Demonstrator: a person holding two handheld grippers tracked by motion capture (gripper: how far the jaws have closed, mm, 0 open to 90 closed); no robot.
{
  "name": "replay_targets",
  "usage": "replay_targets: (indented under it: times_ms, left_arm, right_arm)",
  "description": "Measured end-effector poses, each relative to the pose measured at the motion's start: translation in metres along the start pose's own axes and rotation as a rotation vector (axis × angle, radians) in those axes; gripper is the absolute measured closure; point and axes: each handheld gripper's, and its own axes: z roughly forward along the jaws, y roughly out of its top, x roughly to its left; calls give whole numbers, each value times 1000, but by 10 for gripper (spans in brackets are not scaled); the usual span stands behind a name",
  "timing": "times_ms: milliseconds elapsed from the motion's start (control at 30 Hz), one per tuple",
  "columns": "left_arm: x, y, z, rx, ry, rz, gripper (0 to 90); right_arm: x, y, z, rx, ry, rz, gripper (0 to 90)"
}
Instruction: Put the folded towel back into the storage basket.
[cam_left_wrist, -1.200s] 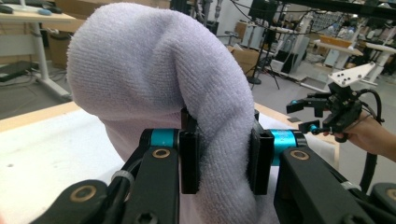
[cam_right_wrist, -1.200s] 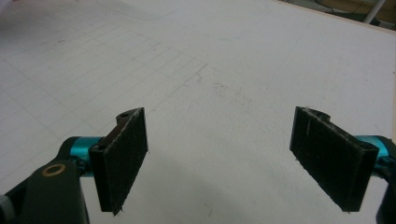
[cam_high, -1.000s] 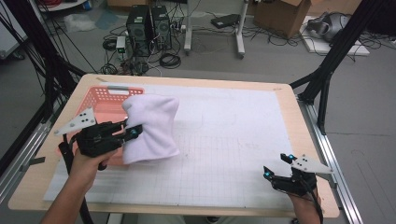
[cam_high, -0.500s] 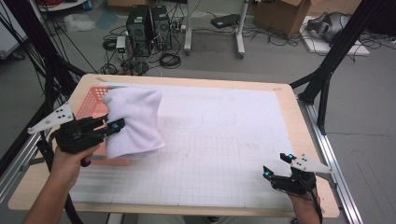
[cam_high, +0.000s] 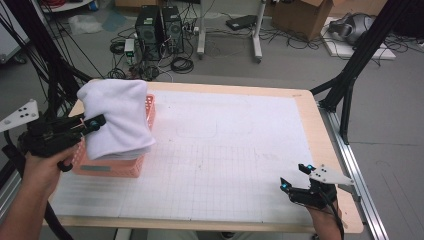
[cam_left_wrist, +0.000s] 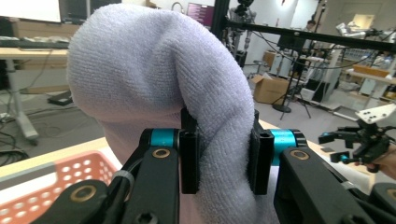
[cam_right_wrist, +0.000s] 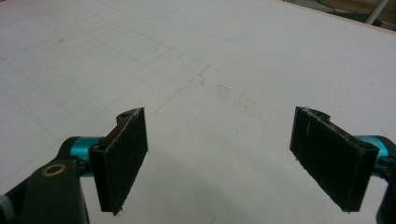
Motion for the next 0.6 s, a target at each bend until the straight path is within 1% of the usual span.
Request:
replay_targets:
  times_ms: [167,333,467,600]
  left_arm:
    - [10,4,-6,-11,16,10,718]
    - [25,7,-11,-25,14,7,718]
    - [34,10,-13,-18,19,8,718]
    - [42,12,-16,-16,14,6,718]
  right_arm:
    - [1,0,1,4,-3,-8,180]
    - [1,1,1,3,-4,-7,179]
    - [0,0,1,6,-4,-5,179]
    - [0,0,2,6,-6,-8,180]
